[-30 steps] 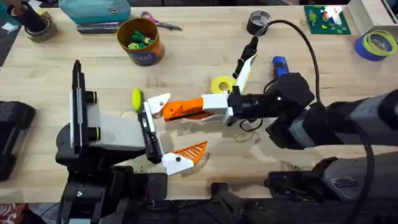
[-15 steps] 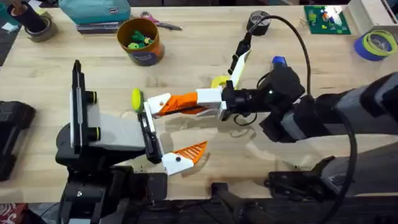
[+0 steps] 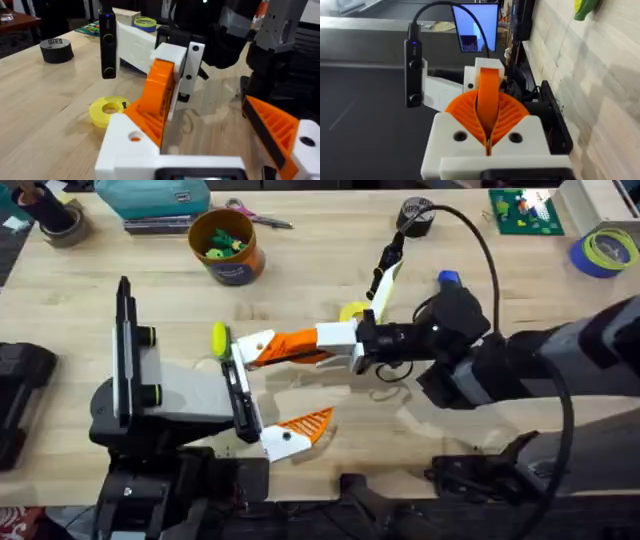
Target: Pick up the gripper from the table and insert it into the empty holder that is missing its gripper. Then pick up a screw, insert it into the mounting hole, and use the screwdriver to tighten it. Finally, clean up the table by picking up the vegetable and placing it into the bucket.
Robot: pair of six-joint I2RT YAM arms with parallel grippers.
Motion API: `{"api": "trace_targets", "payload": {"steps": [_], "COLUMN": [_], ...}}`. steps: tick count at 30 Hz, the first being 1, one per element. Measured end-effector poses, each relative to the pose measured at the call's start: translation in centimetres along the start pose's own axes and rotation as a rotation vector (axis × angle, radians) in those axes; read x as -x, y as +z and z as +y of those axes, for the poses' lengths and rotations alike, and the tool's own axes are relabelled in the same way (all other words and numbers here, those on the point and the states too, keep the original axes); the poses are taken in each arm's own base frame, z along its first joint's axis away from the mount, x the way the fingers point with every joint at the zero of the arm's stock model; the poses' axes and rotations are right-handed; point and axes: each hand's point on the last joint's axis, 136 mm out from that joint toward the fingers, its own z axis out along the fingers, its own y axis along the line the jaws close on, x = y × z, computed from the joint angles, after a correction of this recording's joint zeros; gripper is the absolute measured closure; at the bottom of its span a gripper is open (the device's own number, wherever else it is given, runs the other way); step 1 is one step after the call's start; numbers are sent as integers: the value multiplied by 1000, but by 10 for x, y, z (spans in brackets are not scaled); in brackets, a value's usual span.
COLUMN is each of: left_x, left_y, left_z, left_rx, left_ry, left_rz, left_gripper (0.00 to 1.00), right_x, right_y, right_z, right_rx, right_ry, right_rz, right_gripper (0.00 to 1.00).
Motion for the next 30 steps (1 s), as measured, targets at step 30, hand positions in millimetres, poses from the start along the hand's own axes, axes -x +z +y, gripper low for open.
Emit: {"api": "trace_targets", "payload": {"steps": [30], "left_x": [0], "left_y": [0], "left_z": [2], "left_rx": [9], "left_ry": [5], "left_rz": [0], "left_gripper": [15], "right_x": [1], "right_y": [12], "right_z": [0], "right_rx": [5], "right_ry": [-14], "right_rz": [44], "right_gripper": [992]}}
